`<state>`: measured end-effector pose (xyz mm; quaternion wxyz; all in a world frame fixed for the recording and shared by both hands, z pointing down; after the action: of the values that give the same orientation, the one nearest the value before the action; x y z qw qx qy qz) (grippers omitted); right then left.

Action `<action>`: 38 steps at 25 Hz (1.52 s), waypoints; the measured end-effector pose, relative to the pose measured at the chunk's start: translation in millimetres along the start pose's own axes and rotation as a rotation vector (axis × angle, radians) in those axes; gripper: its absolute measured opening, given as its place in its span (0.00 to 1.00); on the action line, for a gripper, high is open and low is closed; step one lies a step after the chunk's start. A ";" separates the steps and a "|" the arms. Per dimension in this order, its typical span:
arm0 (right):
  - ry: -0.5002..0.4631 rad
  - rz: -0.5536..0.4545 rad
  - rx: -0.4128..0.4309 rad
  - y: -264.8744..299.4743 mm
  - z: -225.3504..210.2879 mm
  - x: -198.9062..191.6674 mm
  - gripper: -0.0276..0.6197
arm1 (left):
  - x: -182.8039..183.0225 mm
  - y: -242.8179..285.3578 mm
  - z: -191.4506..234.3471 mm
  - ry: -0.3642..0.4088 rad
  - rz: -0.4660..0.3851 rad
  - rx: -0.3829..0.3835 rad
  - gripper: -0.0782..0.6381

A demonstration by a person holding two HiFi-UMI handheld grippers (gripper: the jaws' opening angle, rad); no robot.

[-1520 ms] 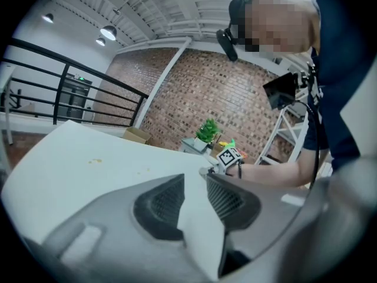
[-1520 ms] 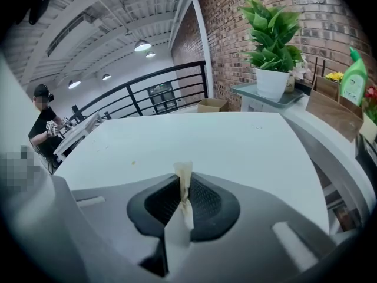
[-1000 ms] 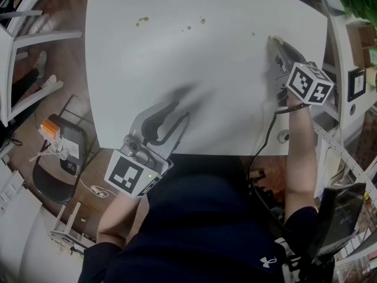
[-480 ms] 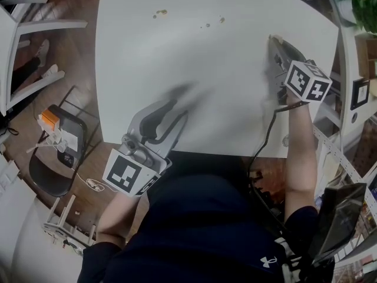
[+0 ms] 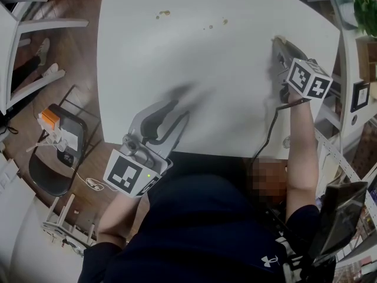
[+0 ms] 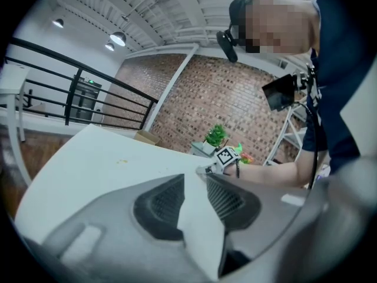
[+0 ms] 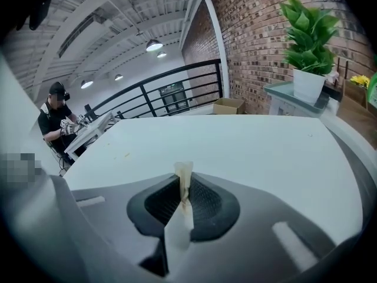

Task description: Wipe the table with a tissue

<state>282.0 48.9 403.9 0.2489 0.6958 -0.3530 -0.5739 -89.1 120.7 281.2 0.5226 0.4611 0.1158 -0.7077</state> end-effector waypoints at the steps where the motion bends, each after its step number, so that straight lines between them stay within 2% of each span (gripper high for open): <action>1: 0.003 -0.001 0.001 0.7 0.7 1.0 0.09 | 0.1 -0.7 0.8 -0.001 0.000 0.002 0.27; 7: -0.018 0.012 0.062 5.3 19.5 0.9 0.09 | -2.2 -2.0 2.5 -0.002 0.014 0.006 0.27; 11: -0.056 0.038 0.059 3.1 28.2 -5.1 0.09 | -0.4 -2.0 2.0 0.003 0.011 0.002 0.27; 26: -0.045 0.047 -0.002 -1.7 -1.2 0.2 0.09 | -4.6 2.8 -4.7 -0.003 0.010 -0.003 0.27; 33: -0.058 0.048 0.017 7.3 12.6 6.6 0.09 | -2.5 -2.6 1.2 -0.004 0.007 0.001 0.27; 38: -0.061 0.060 0.065 9.9 29.6 1.7 0.09 | 1.7 -4.8 2.8 0.005 0.002 0.007 0.27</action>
<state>251.3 43.1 403.8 0.2324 0.6746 -0.3998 -0.5754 -94.7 119.9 279.8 0.5214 0.4647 0.1142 -0.7065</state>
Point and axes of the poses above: the fingertips, and each gripper's own axes: y forward along the fingers, z to its left, x out of its top, the point moved 8 cm from there along -y, backward along the fingers, and after that the axes turned 3 degrees about -y, right-handed, at the moved point
